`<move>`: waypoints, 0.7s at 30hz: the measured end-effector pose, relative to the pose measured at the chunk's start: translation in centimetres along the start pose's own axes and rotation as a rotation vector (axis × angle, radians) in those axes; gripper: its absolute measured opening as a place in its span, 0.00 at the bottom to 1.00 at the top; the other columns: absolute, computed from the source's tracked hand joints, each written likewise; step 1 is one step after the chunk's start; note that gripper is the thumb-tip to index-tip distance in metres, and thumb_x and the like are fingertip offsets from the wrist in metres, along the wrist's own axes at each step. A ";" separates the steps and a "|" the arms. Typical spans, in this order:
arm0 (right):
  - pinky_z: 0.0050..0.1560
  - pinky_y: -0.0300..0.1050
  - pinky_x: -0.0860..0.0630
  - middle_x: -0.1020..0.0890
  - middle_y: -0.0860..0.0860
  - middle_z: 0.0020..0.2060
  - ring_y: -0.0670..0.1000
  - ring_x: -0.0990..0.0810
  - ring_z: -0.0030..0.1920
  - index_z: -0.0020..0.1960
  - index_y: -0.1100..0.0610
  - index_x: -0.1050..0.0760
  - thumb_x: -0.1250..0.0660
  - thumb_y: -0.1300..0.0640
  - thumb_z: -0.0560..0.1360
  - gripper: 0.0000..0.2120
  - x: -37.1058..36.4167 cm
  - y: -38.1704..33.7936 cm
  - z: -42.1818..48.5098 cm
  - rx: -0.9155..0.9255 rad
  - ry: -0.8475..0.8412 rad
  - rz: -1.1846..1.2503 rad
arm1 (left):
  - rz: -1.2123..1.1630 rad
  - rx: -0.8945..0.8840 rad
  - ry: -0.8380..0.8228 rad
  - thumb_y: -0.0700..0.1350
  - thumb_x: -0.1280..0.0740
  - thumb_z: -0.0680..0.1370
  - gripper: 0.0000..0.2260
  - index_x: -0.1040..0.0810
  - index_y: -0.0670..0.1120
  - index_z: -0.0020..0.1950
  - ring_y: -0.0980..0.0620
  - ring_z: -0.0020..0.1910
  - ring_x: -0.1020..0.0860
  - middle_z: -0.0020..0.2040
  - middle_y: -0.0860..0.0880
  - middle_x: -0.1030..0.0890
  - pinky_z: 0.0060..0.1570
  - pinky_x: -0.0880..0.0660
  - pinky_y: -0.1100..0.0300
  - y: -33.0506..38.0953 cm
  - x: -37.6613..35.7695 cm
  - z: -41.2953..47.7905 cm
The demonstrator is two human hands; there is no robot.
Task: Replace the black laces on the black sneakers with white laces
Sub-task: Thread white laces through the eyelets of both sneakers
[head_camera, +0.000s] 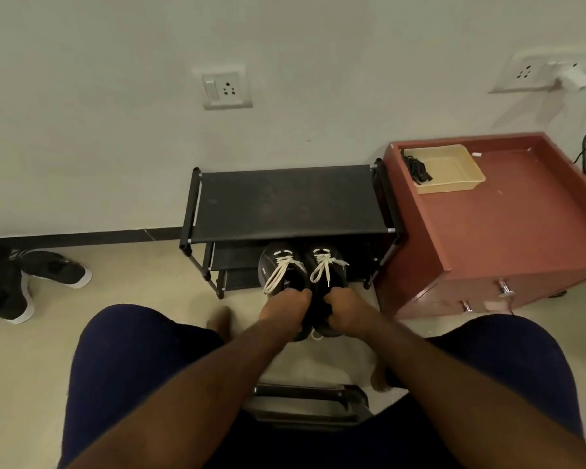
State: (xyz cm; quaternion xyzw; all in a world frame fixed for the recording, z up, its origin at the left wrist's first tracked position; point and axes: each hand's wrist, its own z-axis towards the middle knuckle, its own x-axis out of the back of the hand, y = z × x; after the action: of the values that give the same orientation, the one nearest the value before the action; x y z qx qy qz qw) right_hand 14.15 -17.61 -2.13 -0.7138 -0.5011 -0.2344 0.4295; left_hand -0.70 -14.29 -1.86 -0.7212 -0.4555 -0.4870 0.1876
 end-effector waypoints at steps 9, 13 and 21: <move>0.50 0.45 0.31 0.28 0.58 0.61 0.59 0.24 0.56 0.59 0.62 0.25 0.36 0.61 0.78 0.11 -1.5 2.6 10.5 -0.019 0.014 -0.008 | 0.141 -0.041 0.087 0.42 0.37 0.79 0.14 0.31 0.44 0.64 0.44 0.61 0.28 0.59 0.44 0.22 0.59 0.32 0.51 -5.3 -3.1 9.6; 0.46 0.43 0.32 0.28 0.56 0.60 0.58 0.22 0.53 0.57 0.61 0.24 0.34 0.59 0.77 0.10 -2.5 3.1 14.5 -0.080 0.052 0.050 | 0.166 -0.082 0.124 0.40 0.35 0.78 0.14 0.29 0.45 0.63 0.44 0.60 0.27 0.57 0.45 0.21 0.64 0.32 0.47 -7.9 -4.4 13.5; 0.53 0.48 0.25 0.23 0.59 0.58 0.60 0.21 0.54 0.52 0.64 0.20 0.33 0.55 0.77 0.12 -3.7 4.5 18.8 -0.101 0.174 0.197 | -0.065 -0.004 0.131 0.41 0.34 0.78 0.16 0.28 0.42 0.65 0.42 0.65 0.30 0.63 0.42 0.24 0.66 0.35 0.50 -10.4 -5.2 17.5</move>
State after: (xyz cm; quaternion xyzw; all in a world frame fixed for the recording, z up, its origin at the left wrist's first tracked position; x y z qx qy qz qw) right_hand 15.00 -4.18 -16.46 -0.7571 -0.3772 -0.2770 0.4559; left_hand -0.72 1.11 -16.20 -0.6730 -0.4646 -0.5399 0.1996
